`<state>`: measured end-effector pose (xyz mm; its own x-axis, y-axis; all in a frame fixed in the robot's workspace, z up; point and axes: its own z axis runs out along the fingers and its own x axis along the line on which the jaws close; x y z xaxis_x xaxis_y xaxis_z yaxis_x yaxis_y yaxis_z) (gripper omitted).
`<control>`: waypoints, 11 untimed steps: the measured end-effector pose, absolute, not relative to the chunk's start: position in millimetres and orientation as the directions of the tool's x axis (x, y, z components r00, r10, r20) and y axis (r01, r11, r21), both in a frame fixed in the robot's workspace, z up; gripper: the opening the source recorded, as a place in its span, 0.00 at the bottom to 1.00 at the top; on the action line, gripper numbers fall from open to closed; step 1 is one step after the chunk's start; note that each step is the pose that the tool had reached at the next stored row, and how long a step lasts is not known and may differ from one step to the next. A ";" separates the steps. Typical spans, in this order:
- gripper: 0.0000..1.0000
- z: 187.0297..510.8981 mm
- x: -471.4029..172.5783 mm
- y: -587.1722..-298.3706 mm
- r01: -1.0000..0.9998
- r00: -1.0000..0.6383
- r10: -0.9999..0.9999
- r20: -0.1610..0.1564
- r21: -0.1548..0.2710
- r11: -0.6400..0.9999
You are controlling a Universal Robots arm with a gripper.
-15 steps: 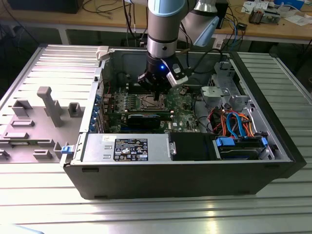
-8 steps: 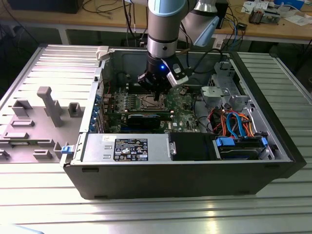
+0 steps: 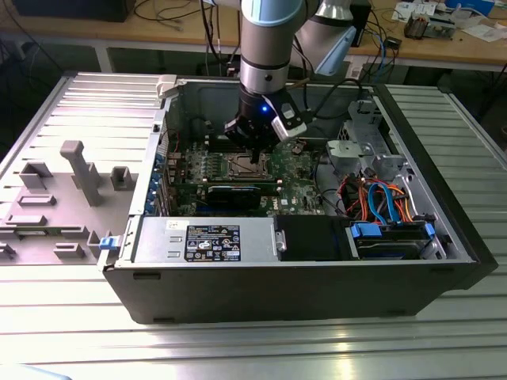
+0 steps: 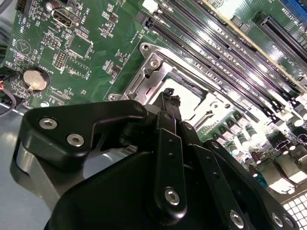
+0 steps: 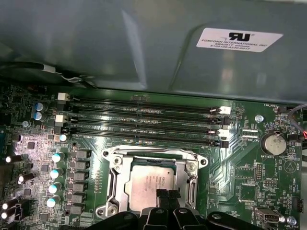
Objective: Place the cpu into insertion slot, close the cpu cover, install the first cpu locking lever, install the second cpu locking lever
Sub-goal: 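Install the first cpu locking lever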
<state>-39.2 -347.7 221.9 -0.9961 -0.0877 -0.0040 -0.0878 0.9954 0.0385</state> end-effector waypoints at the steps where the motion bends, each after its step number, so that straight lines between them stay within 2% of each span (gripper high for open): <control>1: 0.11 222.0 -39.1 -347.7 -0.088 -0.996 -0.088 -0.004 0.038 0.995; 11: 0.11 225.6 -38.4 -347.7 -0.088 -0.996 -0.088 -0.004 0.038 0.995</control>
<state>-38.4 -347.7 225.6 -0.9961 -0.0876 -0.0039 -0.0877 0.9954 0.0384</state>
